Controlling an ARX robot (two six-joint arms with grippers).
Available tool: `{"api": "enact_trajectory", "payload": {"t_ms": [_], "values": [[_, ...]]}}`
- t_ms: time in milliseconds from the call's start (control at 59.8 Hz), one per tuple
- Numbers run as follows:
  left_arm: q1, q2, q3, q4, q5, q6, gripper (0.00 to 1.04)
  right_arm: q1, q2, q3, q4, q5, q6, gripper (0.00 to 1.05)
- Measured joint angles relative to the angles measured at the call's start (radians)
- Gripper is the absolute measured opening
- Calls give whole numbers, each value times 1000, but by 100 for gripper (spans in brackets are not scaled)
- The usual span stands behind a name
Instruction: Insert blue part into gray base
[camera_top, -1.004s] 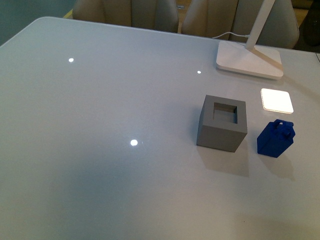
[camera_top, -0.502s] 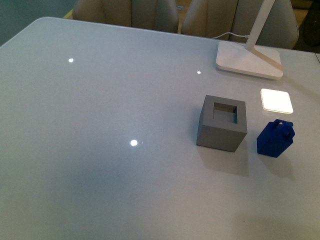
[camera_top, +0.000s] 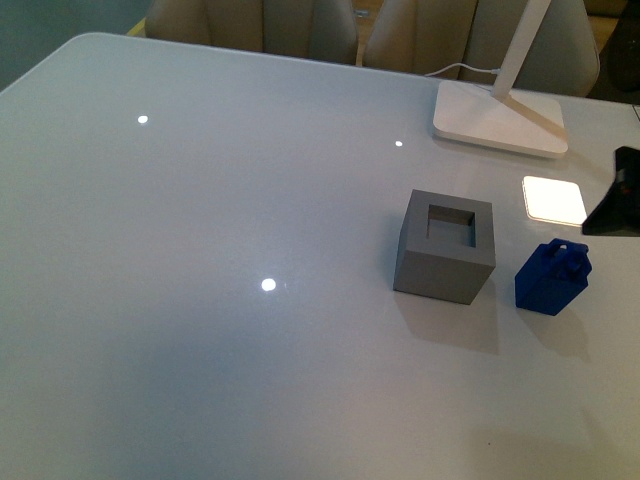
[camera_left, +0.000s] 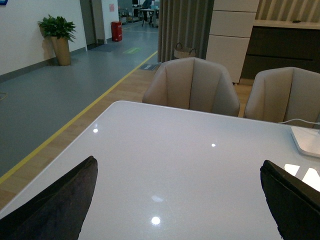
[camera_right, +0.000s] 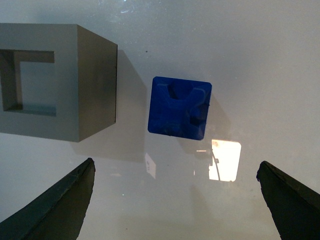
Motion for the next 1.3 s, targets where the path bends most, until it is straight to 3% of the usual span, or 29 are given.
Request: {"api": "enact_trajectory", "payload": {"t_ms": [1154, 1305], "values": [[0, 0, 0, 0, 0, 0, 97, 23, 364, 297, -77, 33, 79, 95], [0, 0, 0, 0, 0, 0, 97, 27, 365, 298, -80, 32, 84, 76]]}}
